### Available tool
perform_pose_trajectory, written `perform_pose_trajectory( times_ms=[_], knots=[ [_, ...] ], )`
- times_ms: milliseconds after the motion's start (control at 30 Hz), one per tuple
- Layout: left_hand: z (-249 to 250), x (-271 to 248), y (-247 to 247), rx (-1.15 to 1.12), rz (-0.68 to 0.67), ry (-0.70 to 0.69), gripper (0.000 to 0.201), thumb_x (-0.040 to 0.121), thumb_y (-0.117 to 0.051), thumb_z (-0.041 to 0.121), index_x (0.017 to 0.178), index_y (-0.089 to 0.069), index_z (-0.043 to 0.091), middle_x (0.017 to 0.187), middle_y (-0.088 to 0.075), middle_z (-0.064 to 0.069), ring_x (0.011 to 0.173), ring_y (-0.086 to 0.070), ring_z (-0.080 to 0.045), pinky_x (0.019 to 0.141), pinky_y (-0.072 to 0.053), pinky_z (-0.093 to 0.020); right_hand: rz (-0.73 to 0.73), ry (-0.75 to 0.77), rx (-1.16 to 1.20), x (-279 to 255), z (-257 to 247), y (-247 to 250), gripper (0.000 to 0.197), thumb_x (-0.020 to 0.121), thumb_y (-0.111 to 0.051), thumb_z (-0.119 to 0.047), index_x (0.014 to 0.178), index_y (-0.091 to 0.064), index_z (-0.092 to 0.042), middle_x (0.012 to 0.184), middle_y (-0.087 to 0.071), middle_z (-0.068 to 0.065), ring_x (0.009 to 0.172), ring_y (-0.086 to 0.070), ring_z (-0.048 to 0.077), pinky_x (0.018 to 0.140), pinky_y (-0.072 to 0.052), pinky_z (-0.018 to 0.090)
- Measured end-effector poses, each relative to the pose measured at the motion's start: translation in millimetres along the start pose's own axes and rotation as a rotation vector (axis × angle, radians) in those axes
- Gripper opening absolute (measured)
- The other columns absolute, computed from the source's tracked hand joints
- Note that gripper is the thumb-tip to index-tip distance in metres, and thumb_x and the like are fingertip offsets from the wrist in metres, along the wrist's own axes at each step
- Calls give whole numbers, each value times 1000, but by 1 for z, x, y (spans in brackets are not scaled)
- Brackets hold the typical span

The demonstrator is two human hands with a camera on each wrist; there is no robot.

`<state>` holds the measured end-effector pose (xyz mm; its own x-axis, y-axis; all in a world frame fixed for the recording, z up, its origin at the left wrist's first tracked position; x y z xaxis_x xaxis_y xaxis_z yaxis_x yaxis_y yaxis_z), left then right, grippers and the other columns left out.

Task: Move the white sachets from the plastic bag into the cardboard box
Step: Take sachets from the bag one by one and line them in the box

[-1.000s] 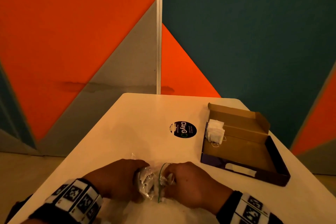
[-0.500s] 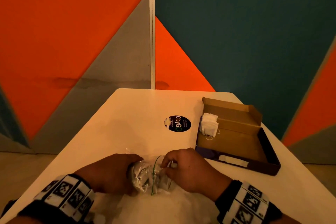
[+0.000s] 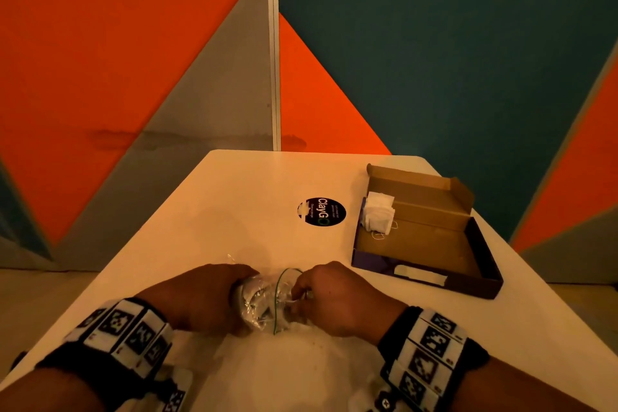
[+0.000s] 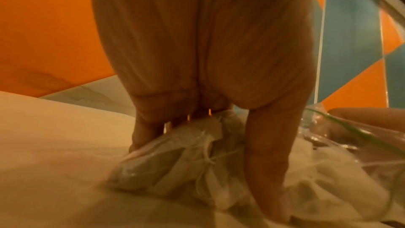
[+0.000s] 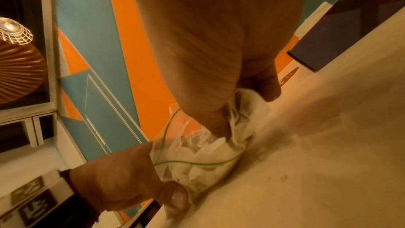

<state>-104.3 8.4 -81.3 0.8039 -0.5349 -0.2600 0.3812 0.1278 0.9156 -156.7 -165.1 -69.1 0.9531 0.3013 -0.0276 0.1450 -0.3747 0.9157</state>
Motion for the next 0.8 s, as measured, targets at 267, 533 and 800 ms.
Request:
perform_pose_trajectory(
  times_ms=[267,533,800],
  knots=[
    [-3,0,0,12,16,2,79,63,-86,50,133,-49,45,118,-58,24,113,-56,-1,101,-41,-19,125,-8,-4,-2,9,15,23,92,-61,-36,104,-76,-23,107,-74,-2,96,-65,18,81,-51,28],
    [-3,-2,-1,-31,-8,21,76,64,-86,46,131,-50,46,124,-61,22,114,-56,-2,104,-44,-25,157,-88,61,-3,16,25,21,92,-61,-40,97,-74,-24,100,-73,-7,93,-64,12,78,-51,27],
    [-1,-7,1,-75,-27,36,86,61,-88,47,135,-43,46,130,-57,23,116,-54,-1,105,-43,-24,185,-139,226,-21,27,49,12,92,-64,-40,87,-71,-30,90,-70,-13,85,-62,2,80,-55,29]
  ],
)
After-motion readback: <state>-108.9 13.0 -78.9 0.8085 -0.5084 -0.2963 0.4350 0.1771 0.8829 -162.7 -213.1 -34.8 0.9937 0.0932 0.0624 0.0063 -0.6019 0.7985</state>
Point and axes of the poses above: each hand's wrist, its own x-axis towards the middle knuckle, its own y-axis out of the back of the hand, z = x × y, the point moved 6 cm from there along x, towards the middle knuckle
